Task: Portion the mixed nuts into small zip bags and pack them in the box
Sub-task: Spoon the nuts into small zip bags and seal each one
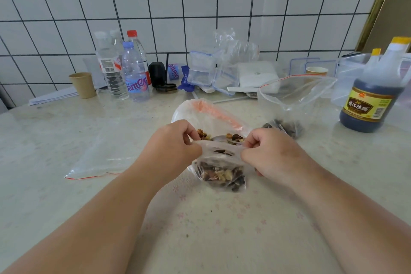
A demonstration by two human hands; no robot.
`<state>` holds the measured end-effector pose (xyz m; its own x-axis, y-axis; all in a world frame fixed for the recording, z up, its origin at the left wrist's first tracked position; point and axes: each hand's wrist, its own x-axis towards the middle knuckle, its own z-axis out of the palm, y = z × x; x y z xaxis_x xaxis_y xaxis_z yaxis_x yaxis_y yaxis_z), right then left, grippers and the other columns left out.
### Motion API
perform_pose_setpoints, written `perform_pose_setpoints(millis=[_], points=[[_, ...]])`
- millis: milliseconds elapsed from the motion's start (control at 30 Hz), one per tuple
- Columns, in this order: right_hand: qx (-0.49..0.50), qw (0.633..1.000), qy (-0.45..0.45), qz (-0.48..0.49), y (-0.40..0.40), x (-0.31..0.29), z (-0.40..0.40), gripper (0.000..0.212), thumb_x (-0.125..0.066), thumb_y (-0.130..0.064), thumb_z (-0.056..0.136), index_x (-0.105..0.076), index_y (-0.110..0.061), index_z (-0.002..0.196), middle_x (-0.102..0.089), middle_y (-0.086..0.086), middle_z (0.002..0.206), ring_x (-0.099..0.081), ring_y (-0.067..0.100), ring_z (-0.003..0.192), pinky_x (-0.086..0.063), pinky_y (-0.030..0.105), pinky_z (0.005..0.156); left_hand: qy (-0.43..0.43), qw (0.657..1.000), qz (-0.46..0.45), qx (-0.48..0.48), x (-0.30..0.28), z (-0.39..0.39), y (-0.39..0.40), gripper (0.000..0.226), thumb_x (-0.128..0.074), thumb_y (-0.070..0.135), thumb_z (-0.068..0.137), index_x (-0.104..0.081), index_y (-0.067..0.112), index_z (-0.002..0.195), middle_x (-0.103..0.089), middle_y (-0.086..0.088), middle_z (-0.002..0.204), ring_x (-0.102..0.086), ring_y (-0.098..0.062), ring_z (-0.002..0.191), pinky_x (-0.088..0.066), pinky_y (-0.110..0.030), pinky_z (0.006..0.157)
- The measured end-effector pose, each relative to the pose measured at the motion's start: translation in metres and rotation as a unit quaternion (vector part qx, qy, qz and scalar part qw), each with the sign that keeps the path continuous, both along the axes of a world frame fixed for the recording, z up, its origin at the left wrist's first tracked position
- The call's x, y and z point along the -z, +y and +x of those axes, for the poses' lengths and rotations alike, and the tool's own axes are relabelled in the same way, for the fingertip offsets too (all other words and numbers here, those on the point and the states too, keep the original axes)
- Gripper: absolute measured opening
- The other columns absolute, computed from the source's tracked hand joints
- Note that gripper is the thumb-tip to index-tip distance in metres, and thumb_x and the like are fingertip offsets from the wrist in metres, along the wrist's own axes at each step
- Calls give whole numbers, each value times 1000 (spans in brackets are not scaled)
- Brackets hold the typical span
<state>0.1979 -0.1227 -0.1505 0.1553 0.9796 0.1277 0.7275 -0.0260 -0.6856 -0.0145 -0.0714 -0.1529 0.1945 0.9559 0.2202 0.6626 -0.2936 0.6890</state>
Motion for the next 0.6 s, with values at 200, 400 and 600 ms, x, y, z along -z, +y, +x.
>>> perform_pose_setpoints(millis=[200, 400, 600], points=[[-44, 947, 314, -55, -2, -8, -4, 18, -60, -12, 77, -66, -14, 60, -65, 11, 58, -61, 21, 44, -45, 24, 40, -160, 978, -134, 0, -7, 0, 0, 26, -60, 20, 92, -68, 8, 70, -66, -7, 55, -63, -17, 45, -47, -23, 42], [-119, 799, 568, -161, 0, -16, 1, 28, -70, -27, 71, -72, -4, 87, -69, 16, 82, -68, 28, 69, -57, 31, 59, -399, 838, -355, 111, -14, 0, -1, 31, -65, 18, 82, -71, -7, 99, -75, -25, 91, -69, -31, 67, -60, -32, 55], [-129, 806, 552, -167, 2, -8, 3, 57, -77, -21, 66, -69, 4, 116, -66, 19, 109, -61, 29, 94, -52, 39, 85, -400, 816, -376, 179, -9, 1, -2, 43, -75, 20, 78, -75, -7, 111, -77, -23, 103, -75, -27, 81, -63, -30, 65]])
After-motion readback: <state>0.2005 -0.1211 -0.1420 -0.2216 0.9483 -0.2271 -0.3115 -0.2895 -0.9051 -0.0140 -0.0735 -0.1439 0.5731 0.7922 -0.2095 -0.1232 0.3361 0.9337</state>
